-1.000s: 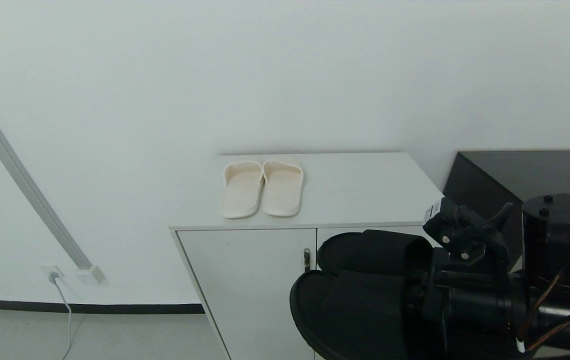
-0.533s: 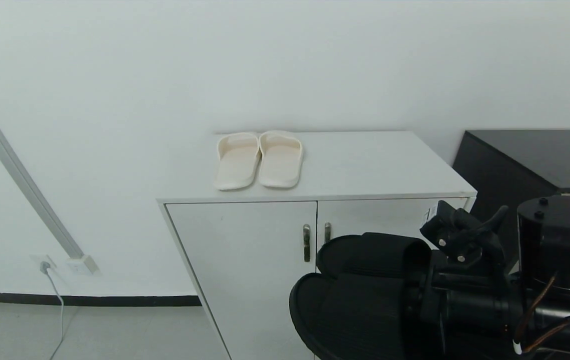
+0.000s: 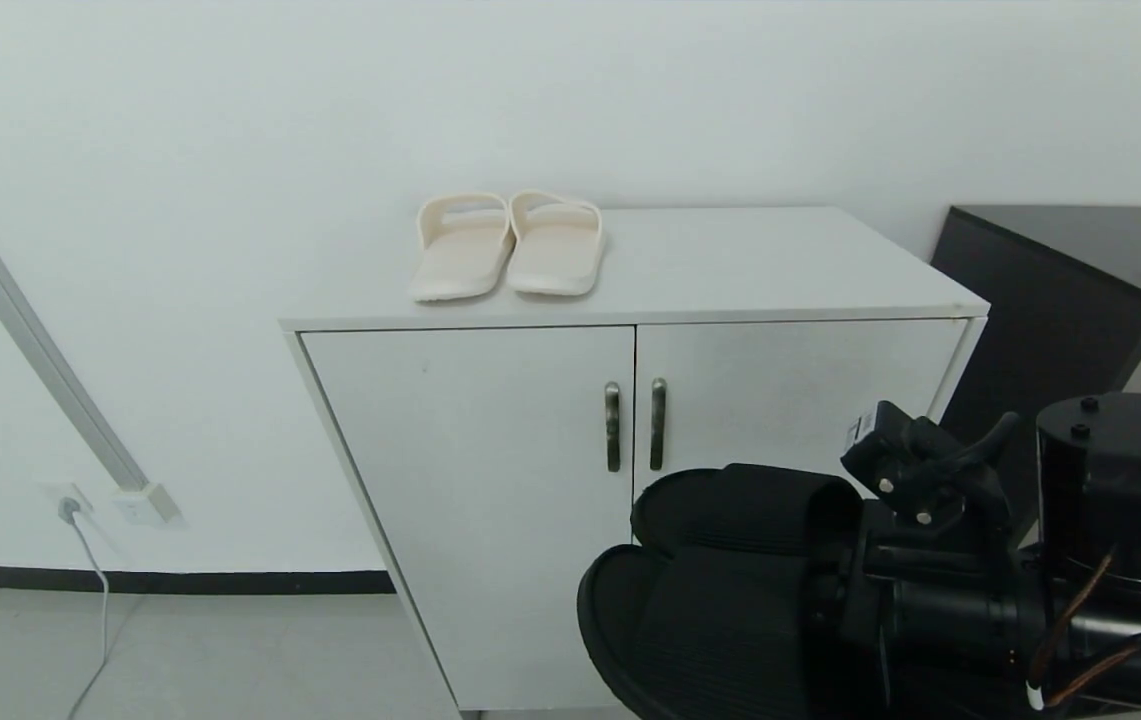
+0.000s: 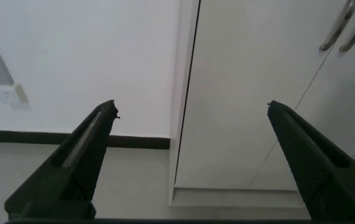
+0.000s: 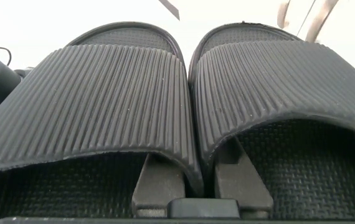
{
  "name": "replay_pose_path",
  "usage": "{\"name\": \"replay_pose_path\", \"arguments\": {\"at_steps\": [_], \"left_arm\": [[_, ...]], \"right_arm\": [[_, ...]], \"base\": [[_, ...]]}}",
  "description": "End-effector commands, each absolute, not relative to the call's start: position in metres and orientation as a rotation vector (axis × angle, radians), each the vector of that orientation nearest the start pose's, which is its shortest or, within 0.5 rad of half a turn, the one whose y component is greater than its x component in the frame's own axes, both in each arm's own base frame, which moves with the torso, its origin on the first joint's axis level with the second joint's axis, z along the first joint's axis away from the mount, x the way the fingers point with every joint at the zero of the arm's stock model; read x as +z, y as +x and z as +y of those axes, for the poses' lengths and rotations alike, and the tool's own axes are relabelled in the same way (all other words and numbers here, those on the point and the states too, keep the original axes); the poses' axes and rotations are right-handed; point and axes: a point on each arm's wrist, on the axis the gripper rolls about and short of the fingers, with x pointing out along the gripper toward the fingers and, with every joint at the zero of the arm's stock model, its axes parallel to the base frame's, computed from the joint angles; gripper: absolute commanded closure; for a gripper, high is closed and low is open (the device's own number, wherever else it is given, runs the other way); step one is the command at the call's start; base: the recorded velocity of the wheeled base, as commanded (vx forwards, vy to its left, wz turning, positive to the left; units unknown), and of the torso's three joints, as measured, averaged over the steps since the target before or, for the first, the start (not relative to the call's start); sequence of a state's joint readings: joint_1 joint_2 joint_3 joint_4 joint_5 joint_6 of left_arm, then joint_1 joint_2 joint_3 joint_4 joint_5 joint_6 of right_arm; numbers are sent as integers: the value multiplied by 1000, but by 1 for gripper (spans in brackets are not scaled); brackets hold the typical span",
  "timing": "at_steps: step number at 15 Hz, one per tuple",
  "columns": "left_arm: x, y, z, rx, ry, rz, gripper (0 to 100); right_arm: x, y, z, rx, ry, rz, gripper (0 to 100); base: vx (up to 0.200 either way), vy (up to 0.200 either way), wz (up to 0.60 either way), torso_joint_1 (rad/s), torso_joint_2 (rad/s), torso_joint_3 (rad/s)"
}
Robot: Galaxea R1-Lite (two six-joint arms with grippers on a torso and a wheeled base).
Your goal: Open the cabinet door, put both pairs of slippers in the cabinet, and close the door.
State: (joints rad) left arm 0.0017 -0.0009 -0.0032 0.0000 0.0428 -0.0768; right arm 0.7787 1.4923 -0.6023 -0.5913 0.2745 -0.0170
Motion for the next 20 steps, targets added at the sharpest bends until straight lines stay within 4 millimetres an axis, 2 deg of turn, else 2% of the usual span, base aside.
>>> {"name": "replay_pose_path", "arguments": {"at_steps": [1,7,13,14,16,17,20], "left_arm": [[76,-23,1,43,-78,-5,0],[76,-23,1,37,-78,-3,0],[77,-23,1,38,-83,-5,0],[88,-26,1,38,-96,-42,0],[148,-33,1,20,-247,-126,0],[163,-26,1,7,-250,-95,0],[168,-1,-3,-143,-236,63,0]], "right_arm": [[178,169,176,1048,-97,302,100],[176,167,180,1064,-99,312,100],[171,169,182,1064,-105,321,100],[169,169,182,1065,-108,327,100],[168,169,181,1064,-111,329,100],[168,168,181,1063,-110,327,100],[168,167,180,1060,-113,322,100]], "base": [[0,0,0,-139,471,325],[0,0,0,-113,460,350],[0,0,0,-28,382,347],[0,0,0,2,119,110],[0,0,0,2,49,46],[0,0,0,0,0,0],[0,0,0,0,0,0]]}}
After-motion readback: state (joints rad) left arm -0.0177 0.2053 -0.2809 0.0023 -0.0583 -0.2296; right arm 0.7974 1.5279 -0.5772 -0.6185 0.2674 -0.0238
